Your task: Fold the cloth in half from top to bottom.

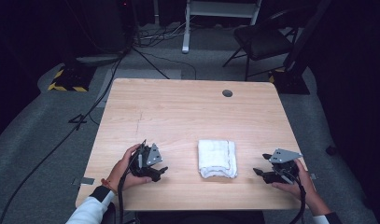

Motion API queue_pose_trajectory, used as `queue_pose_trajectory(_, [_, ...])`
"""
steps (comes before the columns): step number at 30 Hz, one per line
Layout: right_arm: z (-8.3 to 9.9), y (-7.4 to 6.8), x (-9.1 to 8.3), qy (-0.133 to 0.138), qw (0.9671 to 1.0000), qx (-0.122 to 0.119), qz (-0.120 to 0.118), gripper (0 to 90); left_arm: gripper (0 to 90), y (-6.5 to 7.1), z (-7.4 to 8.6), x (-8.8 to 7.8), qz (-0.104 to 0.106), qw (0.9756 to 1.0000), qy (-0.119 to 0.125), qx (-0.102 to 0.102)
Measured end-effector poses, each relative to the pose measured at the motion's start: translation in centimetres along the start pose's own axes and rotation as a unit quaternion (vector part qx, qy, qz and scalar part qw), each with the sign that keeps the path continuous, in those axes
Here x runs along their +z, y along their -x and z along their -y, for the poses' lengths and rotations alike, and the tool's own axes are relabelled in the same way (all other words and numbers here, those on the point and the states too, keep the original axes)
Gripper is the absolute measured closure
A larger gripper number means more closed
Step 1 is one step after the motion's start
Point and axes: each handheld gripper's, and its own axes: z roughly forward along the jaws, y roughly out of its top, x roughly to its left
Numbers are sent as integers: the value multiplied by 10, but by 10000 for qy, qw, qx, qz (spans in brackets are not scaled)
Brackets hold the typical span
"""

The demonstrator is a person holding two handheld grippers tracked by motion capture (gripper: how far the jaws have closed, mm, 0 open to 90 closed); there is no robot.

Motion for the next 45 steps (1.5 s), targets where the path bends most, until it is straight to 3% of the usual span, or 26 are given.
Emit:
queue_pose_trajectory(8, [21,14,-12,32,9995,261,148,290,202,-6,20,-9,-159,9997,-81,-193])
queue_pose_trajectory(17, [50,27,-18,-60,9971,694,314,273,200,-17,46,-19,-345,9979,-81,-546])
queue_pose_trajectory(21, [64,33,-17,-49,9950,935,355,268,199,-24,63,-21,-374,9955,-126,-859])
queue_pose_trajectory(26, [77,38,-20,72,9914,1254,376,257,199,-31,82,-23,-226,9933,-100,-1127])
queue_pose_trajectory(30, [84,39,-21,186,9885,1454,367,246,192,-37,98,-23,29,9884,150,-1508])
queue_pose_trajectory(33, [87,39,-21,231,9862,1587,410,219,189,-39,105,-24,141,9834,226,-1797])
queue_pose_trajectory(35, [87,39,-21,236,9850,1650,450,212,186,-39,107,-25,123,9828,204,-1830])
queue_pose_trajectory(45, [87,39,-21,237,9849,1654,459,210,182,-38,106,-25,83,9824,194,-1854])
